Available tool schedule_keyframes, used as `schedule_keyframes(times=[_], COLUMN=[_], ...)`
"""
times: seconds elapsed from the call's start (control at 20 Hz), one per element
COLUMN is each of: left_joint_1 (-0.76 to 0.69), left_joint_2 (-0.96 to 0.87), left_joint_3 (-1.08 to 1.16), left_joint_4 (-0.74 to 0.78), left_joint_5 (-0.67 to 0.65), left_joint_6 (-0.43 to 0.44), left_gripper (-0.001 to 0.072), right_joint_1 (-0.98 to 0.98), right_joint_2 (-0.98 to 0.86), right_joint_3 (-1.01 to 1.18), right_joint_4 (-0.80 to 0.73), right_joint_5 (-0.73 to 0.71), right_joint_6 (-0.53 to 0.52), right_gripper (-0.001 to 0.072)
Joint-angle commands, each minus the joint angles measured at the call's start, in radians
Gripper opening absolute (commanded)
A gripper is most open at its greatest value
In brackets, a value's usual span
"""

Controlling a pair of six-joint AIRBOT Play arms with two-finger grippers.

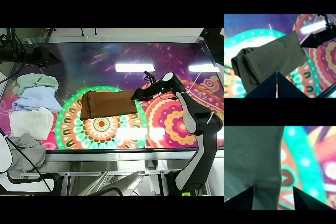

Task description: Fold the shirts.

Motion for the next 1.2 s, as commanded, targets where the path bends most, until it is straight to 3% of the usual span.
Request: schedule_keyframes(times=[0.0, 0.45, 0.5, 0.55, 1.15], left_joint_1=[-0.001, -0.001, -0.001, -0.001, -0.001], left_joint_2=[0.0, 0.0, 0.0, 0.0, 0.0], left_joint_3=[0.0, 0.0, 0.0, 0.0, -0.002], left_joint_4=[0.0, 0.0, 0.0, 0.0, 0.001], left_joint_5=[0.0, 0.0, 0.0, 0.0, 0.0], left_joint_6=[-0.001, -0.001, -0.001, -0.001, 0.0], left_gripper=[0.0014, 0.0014, 0.0014, 0.0013, 0.0013], right_joint_1=[0.004, -0.087, -0.079, -0.07, 0.032], right_joint_2=[0.0, 0.068, 0.067, 0.064, -0.045], right_joint_3=[0.002, -0.023, -0.045, -0.068, -0.087], right_joint_4=[0.034, 0.05, 0.069, 0.082, 0.167], right_joint_5=[0.04, 0.051, 0.046, 0.039, 0.003], right_joint_6=[-0.034, 0.003, 0.001, -0.001, -0.005], right_gripper=[0.0541, 0.0547, 0.0564, 0.0698, 0.0669])
